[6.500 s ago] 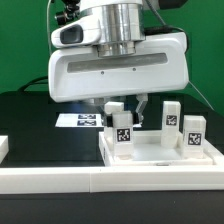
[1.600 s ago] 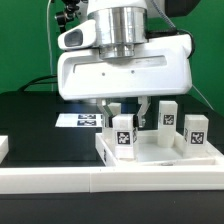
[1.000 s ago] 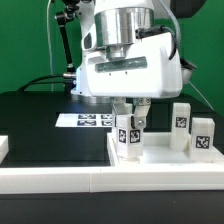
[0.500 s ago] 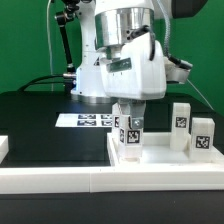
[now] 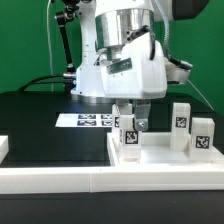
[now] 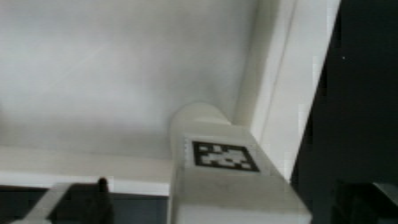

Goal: Assemble square table

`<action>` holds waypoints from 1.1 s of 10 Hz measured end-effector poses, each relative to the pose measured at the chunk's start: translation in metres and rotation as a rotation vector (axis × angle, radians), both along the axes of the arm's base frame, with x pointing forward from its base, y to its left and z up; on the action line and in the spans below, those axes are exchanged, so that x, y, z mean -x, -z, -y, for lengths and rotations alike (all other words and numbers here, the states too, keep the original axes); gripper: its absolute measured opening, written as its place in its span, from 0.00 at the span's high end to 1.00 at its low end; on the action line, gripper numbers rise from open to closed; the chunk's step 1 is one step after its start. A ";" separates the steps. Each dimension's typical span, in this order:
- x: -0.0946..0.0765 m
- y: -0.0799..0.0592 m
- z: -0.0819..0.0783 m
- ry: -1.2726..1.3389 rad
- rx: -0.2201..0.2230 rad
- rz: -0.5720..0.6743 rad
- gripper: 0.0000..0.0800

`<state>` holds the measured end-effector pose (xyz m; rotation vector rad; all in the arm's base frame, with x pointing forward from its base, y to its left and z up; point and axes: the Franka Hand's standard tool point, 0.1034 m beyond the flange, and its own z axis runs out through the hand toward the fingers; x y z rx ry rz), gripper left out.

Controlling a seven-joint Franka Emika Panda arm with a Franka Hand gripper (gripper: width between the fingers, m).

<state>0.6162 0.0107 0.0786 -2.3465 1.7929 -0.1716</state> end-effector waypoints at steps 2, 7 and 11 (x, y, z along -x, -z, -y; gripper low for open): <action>-0.001 0.000 0.000 -0.196 0.043 0.018 0.19; -0.004 -0.002 0.000 -0.652 0.149 0.038 0.19; -0.003 -0.001 0.001 -0.907 0.200 0.053 0.19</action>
Offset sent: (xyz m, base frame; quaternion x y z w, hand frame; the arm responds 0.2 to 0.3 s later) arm 0.0051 0.0015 0.0038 -0.0372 0.0129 -0.2556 0.9660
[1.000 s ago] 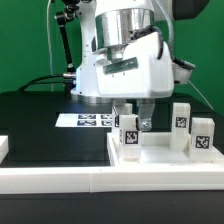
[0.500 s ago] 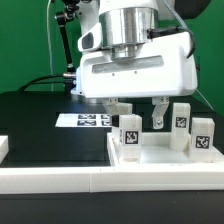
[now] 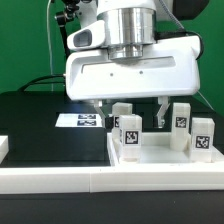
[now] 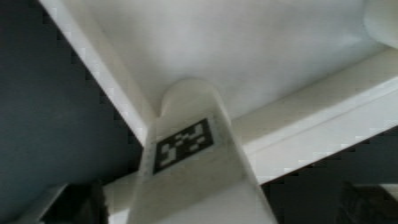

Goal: Assemble square table

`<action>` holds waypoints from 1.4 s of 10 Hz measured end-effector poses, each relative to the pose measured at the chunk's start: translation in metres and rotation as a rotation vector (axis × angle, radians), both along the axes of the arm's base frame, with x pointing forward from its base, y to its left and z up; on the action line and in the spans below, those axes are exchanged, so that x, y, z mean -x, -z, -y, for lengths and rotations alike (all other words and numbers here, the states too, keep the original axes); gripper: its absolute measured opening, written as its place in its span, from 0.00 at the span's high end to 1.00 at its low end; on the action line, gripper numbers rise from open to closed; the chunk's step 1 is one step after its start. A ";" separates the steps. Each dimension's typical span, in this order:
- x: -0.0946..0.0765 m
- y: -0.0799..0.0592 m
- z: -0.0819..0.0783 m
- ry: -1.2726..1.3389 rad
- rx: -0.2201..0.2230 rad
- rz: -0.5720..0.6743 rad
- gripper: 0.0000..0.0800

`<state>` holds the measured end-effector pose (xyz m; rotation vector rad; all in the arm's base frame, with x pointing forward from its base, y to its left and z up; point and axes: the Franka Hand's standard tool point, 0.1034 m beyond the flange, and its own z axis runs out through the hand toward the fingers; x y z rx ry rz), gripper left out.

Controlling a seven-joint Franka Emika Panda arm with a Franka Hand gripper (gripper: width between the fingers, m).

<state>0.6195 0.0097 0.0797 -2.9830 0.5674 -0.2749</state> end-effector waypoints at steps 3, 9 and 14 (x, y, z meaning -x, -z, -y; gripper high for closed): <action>0.000 0.000 0.005 -0.220 0.054 0.009 0.19; 0.000 0.000 0.006 -0.427 0.118 0.012 0.34; 0.000 0.000 0.006 -0.244 0.081 0.004 0.64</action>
Offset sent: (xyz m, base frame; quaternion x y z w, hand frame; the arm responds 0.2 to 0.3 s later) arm 0.0053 -0.0047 0.0029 -0.0176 -0.0019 -0.2303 0.9730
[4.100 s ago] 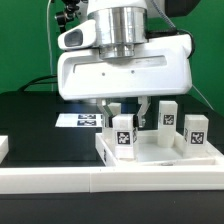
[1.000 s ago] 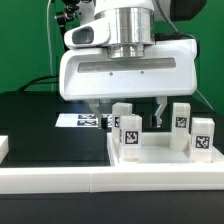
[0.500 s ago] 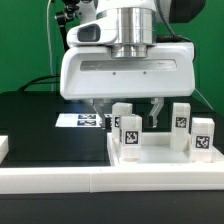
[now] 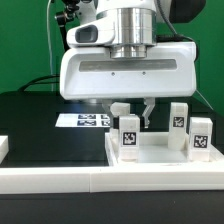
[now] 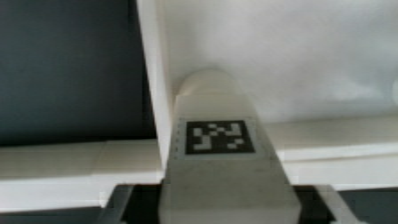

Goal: Assemble square table

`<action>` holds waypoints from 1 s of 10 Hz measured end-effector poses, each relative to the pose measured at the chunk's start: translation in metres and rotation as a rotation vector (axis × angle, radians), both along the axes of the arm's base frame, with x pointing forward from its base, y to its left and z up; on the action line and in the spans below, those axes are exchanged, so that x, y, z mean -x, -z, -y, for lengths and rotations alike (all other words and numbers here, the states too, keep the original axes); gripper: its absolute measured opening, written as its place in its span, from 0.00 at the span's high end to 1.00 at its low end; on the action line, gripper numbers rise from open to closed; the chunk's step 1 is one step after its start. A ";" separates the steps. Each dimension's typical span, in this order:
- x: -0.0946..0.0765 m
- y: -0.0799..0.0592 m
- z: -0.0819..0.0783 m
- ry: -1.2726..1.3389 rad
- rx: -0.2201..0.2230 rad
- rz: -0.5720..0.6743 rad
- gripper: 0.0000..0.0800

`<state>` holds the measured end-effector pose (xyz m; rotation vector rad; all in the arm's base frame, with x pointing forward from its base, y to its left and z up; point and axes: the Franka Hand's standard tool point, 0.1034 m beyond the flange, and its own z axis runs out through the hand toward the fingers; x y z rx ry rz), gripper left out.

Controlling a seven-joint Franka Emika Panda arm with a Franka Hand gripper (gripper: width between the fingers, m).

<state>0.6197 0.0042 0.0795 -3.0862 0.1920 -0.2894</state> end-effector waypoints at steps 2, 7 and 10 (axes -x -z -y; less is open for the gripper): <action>0.000 0.001 -0.001 0.151 -0.032 -0.004 0.64; -0.001 0.002 0.004 0.695 -0.152 0.003 0.64; 0.001 0.002 0.003 0.957 -0.219 -0.001 0.64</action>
Offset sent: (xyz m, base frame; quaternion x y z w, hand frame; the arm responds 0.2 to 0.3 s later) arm 0.0074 0.0132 -0.0191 -0.0150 0.0242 0.1727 0.9846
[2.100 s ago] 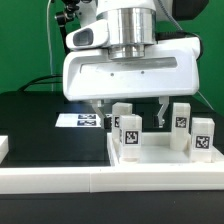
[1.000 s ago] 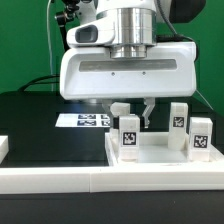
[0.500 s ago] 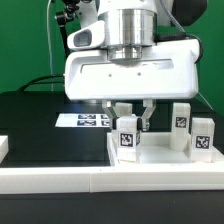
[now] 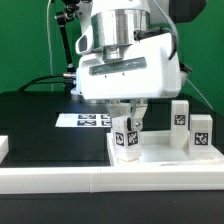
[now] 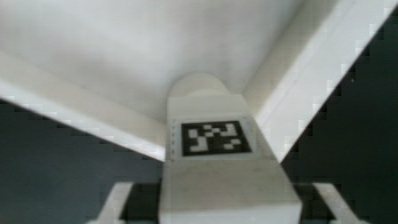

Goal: Assemble square table

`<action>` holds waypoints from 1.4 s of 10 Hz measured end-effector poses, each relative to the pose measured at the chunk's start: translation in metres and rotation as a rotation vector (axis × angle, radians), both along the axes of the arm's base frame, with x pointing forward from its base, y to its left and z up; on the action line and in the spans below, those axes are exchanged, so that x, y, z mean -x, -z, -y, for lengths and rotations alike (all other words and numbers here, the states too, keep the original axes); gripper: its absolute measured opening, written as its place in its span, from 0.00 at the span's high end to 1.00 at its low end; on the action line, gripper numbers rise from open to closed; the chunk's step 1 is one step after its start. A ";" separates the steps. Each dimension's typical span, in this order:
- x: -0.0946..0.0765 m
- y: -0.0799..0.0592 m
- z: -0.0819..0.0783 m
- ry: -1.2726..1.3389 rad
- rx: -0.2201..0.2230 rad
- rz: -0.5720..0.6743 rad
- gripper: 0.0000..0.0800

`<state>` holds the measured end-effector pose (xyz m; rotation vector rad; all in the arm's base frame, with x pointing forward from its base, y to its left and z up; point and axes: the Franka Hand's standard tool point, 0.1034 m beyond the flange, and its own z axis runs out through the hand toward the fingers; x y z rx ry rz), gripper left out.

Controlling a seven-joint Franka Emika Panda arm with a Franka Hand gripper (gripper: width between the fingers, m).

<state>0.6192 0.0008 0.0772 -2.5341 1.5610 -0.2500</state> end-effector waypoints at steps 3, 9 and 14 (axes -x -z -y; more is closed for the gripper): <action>0.001 -0.001 0.000 0.138 -0.033 -0.010 0.64; 0.001 -0.002 -0.006 0.457 -0.113 -0.047 0.63; 0.001 -0.003 -0.008 0.398 -0.114 -0.073 0.26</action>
Offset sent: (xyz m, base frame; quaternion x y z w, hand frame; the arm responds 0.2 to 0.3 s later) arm -0.0015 0.0057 0.0012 -0.0133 -0.0136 0.2179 0.9758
